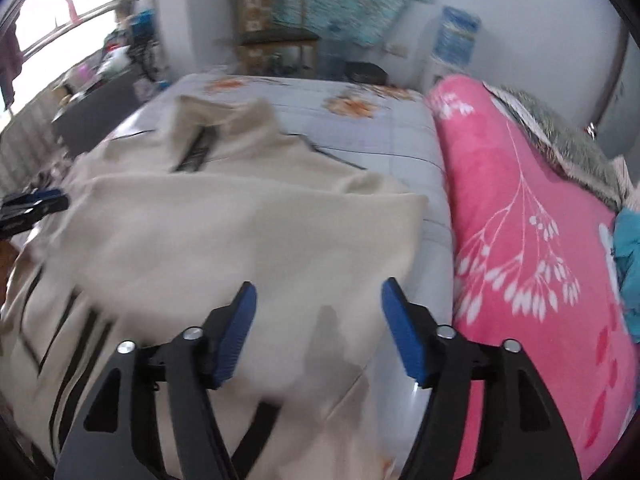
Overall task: Fold large clothes
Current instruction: 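Open the right gripper and pull both tools back from the jacket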
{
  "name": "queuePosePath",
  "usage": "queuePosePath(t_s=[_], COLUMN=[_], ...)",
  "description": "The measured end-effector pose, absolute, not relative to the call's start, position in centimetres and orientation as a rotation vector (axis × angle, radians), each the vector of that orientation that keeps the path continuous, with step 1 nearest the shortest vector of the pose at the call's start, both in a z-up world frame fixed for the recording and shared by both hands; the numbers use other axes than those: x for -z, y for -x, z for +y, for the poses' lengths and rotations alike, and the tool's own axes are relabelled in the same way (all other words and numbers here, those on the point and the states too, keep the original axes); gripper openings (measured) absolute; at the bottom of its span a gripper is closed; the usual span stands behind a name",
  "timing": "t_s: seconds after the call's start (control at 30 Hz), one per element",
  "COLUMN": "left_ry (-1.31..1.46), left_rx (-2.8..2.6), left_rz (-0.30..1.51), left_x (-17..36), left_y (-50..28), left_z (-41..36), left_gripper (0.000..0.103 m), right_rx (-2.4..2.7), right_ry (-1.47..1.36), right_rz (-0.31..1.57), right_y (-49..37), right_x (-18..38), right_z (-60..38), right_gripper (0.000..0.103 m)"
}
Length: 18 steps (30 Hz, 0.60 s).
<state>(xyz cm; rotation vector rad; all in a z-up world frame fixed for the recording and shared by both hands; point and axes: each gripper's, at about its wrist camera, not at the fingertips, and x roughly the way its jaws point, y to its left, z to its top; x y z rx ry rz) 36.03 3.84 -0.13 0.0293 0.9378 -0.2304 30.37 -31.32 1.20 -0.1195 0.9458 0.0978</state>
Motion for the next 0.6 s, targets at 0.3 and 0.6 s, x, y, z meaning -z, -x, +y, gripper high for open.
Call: queuePosePath(t_s=[0.3,0.6], left_ry=[-0.086,-0.114], left_rx=[0.242,0.104], left_rz=[0.970,0.966], left_x=[0.2,4.8], left_y=[-23.5,-15.9], left_z=[5.0,6.0], left_gripper=[0.076,0.078], right_rx=[-0.112,-0.009], right_ry=[0.009,-0.030], right_rz=[0.976,1.015], right_y=[-18.8,-10.1], right_x=[-1.4,3.6], right_z=[-27.1,-22.9], right_gripper=[0.076,0.080])
